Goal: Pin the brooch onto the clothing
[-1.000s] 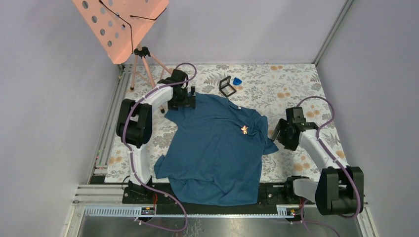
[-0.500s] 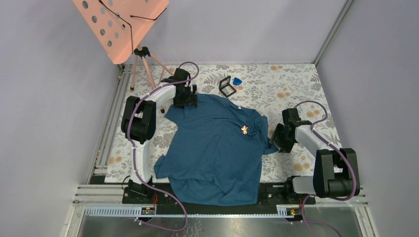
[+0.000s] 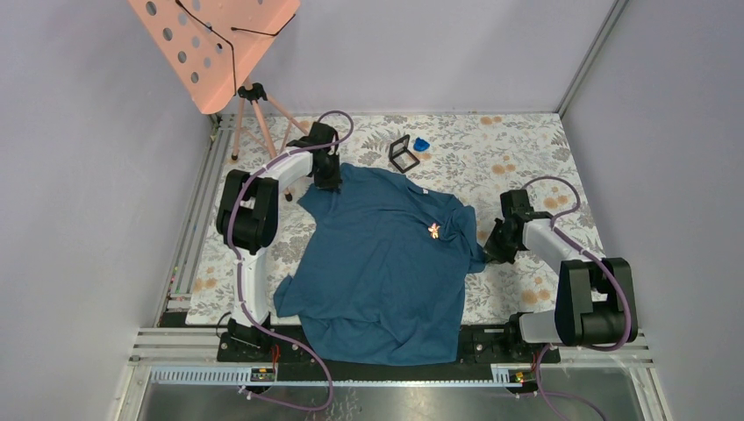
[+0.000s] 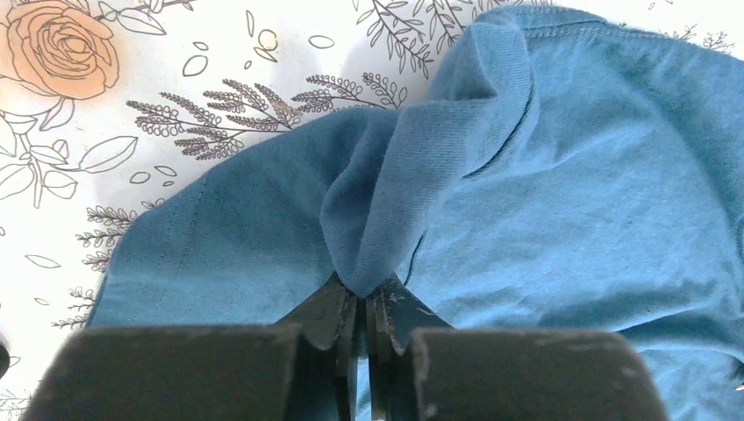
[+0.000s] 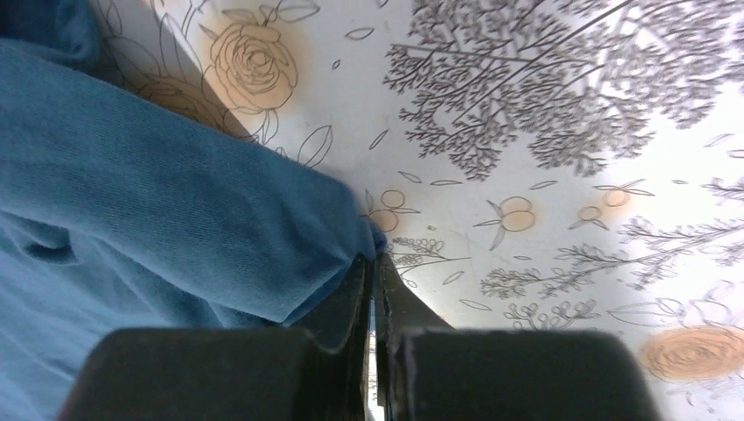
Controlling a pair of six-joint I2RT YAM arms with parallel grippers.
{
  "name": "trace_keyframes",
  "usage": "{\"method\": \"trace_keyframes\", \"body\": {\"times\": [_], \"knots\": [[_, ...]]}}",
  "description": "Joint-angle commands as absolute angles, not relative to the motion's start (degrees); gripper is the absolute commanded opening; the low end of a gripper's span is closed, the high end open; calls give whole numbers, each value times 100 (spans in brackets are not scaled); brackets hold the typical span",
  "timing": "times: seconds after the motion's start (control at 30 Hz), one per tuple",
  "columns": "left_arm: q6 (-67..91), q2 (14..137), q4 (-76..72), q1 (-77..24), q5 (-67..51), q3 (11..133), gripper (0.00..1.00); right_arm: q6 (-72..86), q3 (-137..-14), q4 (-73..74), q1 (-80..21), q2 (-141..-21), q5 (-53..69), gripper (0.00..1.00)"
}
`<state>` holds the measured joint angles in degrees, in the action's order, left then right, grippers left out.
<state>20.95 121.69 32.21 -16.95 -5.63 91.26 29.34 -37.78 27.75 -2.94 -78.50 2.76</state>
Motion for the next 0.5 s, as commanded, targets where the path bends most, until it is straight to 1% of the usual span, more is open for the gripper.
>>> {"method": "trace_keyframes", "body": {"times": [0.0, 0.13, 0.3, 0.47], "knots": [[2040, 12094, 3072, -1582, -445, 9334, 2, 2822, -4372, 2975, -166, -7691, -684, 0], [2043, 12072, 3085, -1471, -418, 9335, 1, 2717, -5045, 3222, 265, -7863, -1215, 0], [2072, 12050, 3085, -1336, -448, 9334, 0, 2581, -5723, 3244, 990, -8425, -1239, 0], [2109, 12059, 3090, -1229, -481, 9356, 0, 2551, -6390, 3197, 1501, -9037, -1369, 0]]}}
